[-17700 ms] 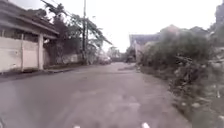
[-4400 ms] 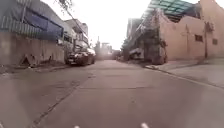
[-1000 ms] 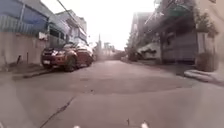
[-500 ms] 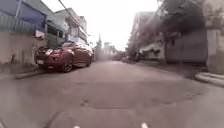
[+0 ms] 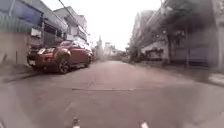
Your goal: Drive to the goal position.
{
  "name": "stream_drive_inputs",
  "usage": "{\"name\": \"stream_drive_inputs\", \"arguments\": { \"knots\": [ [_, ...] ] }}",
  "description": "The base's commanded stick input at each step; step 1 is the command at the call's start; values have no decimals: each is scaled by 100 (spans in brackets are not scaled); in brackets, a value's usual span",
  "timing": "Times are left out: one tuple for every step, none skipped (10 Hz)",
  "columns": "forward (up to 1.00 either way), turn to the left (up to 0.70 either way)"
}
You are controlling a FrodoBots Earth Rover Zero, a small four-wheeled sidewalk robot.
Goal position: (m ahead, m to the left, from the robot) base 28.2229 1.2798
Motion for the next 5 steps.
{"name": "stream_drive_inputs", "arguments": {
  "knots": [
    [100, 1],
    [100, 1],
    [100, 1],
    [100, 1],
    [100, 1]
  ]
}}
